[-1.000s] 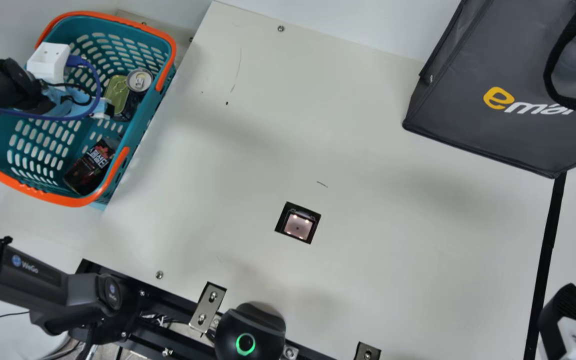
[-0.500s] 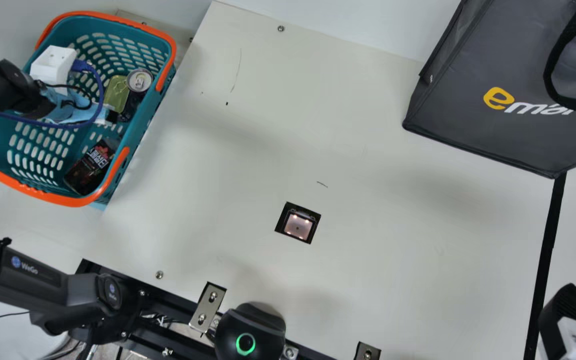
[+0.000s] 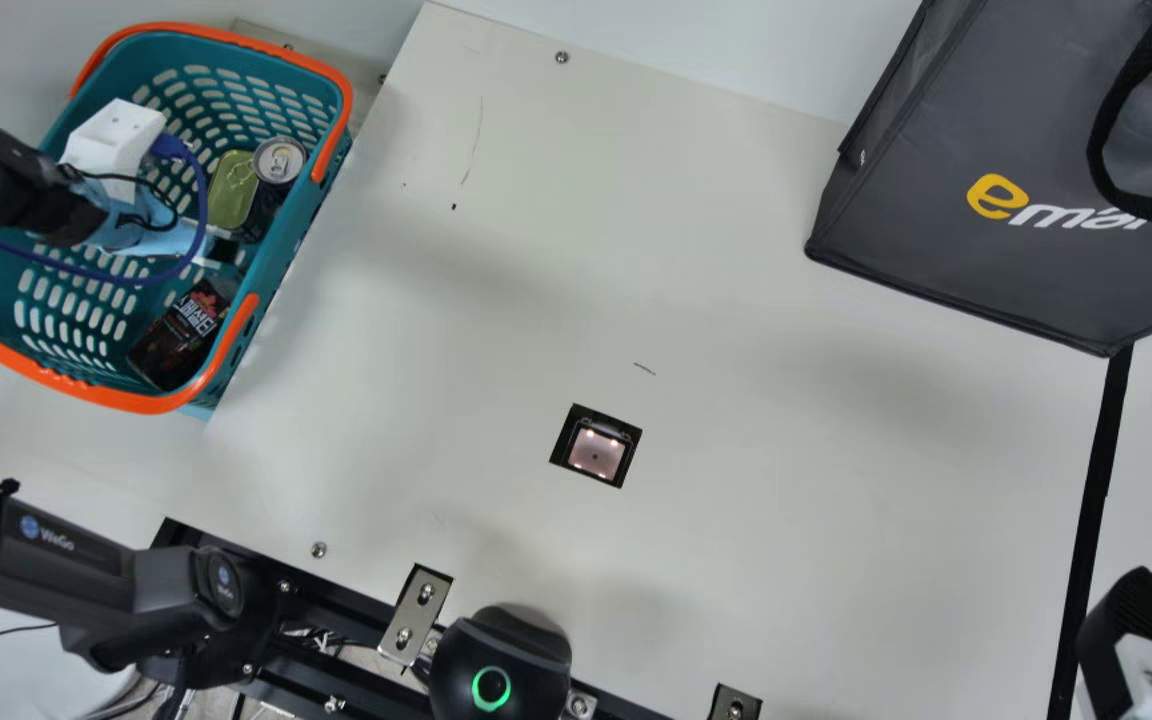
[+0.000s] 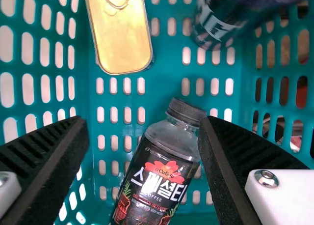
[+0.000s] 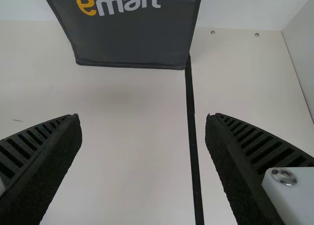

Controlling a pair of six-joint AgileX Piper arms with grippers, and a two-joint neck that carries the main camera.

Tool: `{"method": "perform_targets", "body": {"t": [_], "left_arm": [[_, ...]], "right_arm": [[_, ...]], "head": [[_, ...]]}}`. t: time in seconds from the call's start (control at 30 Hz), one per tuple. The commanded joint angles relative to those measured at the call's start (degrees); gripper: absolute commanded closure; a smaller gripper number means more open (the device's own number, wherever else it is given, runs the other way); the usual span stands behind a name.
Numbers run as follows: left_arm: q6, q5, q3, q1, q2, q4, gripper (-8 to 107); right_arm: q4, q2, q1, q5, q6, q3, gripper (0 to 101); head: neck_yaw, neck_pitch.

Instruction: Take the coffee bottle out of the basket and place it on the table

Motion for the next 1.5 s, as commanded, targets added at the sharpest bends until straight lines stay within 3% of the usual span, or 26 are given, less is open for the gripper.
{"method": "perform_targets", "body": {"t": [0.0, 0.6, 1.47], "left_arm": [[2.47, 0.04, 0.22, 0.17, -0.11, -0.64, 9], [15.82, -2.45, 2.75, 0.97, 0.32, -4.34, 9], [23.49, -5.99, 6.65, -0.26, 1.49, -6.92, 9]], "right_arm": [[0.00, 0.00, 0.00, 0.00, 0.00, 0.00, 10], [0.00, 0.00, 0.00, 0.00, 0.00, 0.00, 10], [0.00, 0.00, 0.00, 0.00, 0.00, 0.00, 10]], "head": [[0.14, -1.48], [0.14, -1.48], [0.14, -1.48]]}}
